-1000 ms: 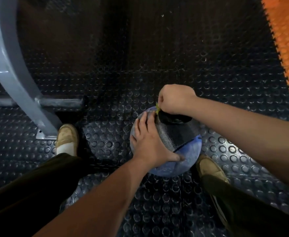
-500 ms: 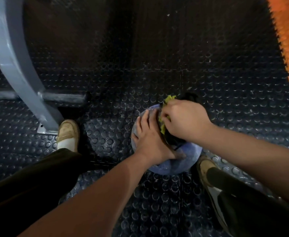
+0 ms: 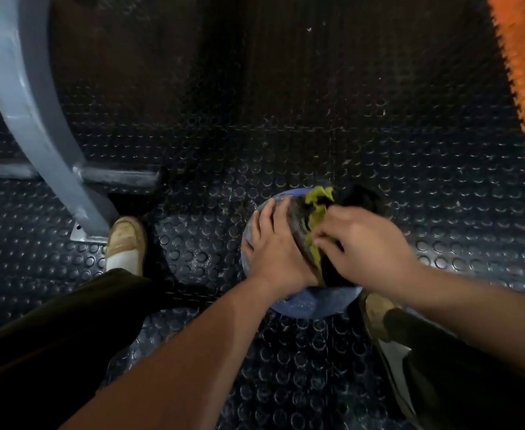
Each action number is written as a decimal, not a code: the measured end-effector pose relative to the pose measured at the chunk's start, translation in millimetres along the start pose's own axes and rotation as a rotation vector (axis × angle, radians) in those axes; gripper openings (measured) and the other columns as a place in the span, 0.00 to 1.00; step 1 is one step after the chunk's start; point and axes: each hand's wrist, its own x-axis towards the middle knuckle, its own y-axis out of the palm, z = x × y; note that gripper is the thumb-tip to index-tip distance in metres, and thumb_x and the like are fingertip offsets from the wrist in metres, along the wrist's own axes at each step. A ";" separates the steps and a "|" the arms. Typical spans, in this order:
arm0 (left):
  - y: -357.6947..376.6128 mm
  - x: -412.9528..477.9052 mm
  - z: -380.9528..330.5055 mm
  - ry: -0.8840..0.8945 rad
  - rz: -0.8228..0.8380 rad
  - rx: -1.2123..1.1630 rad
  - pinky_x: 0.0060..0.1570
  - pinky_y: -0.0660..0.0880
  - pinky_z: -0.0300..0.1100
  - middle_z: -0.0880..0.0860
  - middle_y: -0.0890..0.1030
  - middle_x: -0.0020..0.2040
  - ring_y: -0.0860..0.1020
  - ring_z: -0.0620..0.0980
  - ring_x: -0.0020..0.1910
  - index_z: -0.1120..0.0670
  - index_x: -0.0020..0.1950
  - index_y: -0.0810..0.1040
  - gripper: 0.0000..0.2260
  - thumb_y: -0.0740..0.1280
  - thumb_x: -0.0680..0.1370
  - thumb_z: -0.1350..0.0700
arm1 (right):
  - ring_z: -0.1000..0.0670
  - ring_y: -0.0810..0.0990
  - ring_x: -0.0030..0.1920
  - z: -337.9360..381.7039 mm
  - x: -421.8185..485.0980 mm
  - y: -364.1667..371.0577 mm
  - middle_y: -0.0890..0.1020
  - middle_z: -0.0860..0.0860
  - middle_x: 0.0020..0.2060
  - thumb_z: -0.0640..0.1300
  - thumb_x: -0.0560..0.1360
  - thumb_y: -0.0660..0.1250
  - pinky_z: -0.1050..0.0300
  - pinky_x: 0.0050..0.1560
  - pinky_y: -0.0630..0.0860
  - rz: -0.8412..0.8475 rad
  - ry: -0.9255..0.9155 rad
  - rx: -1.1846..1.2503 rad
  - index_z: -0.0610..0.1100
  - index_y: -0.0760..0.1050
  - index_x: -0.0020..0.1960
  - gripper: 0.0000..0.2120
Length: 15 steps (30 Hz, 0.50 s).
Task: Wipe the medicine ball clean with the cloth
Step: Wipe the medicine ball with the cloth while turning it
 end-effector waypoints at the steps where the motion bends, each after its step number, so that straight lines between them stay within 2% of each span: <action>1: -0.7 0.1 0.6 0.001 -0.002 -0.007 0.74 0.45 0.60 0.42 0.40 0.77 0.38 0.49 0.77 0.42 0.77 0.40 0.58 0.80 0.62 0.46 | 0.46 0.79 0.36 1.5 -10.4 1.9 0.79 0.51 0.36 0.39 0.70 0.71 0.58 0.33 0.73 -0.021 -0.027 0.011 0.45 0.82 0.40 0.02; 4: 0.7 -0.2 3.1 0.013 0.008 0.006 0.74 0.44 0.60 0.42 0.39 0.77 0.37 0.50 0.77 0.43 0.77 0.40 0.57 0.79 0.63 0.48 | 0.47 0.78 0.34 -1.5 -15.9 5.3 0.78 0.53 0.35 0.43 0.70 0.66 0.58 0.28 0.73 -0.011 -0.062 0.000 0.47 0.81 0.39 0.05; 6: 0.1 0.2 5.1 0.016 -0.001 0.007 0.74 0.46 0.60 0.42 0.40 0.77 0.38 0.50 0.77 0.44 0.77 0.40 0.59 0.81 0.61 0.45 | 0.45 0.78 0.36 1.5 -0.8 4.0 0.78 0.51 0.36 0.42 0.72 0.66 0.56 0.29 0.73 -0.012 -0.051 -0.054 0.46 0.81 0.39 0.06; 10: -5.8 1.0 4.3 0.001 0.005 0.029 0.76 0.46 0.58 0.42 0.41 0.76 0.38 0.49 0.77 0.46 0.77 0.38 0.66 0.81 0.55 0.38 | 0.45 0.76 0.51 -4.5 62.3 8.3 0.78 0.50 0.50 0.48 0.78 0.60 0.50 0.47 0.76 0.088 0.043 -0.106 0.49 0.80 0.51 0.10; 11: -6.1 -0.5 3.6 0.002 0.016 0.040 0.75 0.46 0.59 0.42 0.40 0.77 0.38 0.49 0.77 0.47 0.78 0.38 0.66 0.81 0.55 0.38 | 0.45 0.75 0.53 -8.2 79.8 10.5 0.78 0.50 0.52 0.48 0.78 0.61 0.50 0.49 0.76 0.132 0.071 -0.116 0.50 0.80 0.51 0.10; 15: -1.6 -6.3 3.4 0.030 0.004 0.055 0.75 0.46 0.60 0.41 0.39 0.77 0.37 0.50 0.77 0.46 0.78 0.38 0.65 0.81 0.56 0.37 | 0.47 0.77 0.53 -23.4 120.9 21.7 0.81 0.51 0.51 0.45 0.78 0.63 0.56 0.43 0.70 0.317 0.224 -0.121 0.51 0.80 0.52 0.08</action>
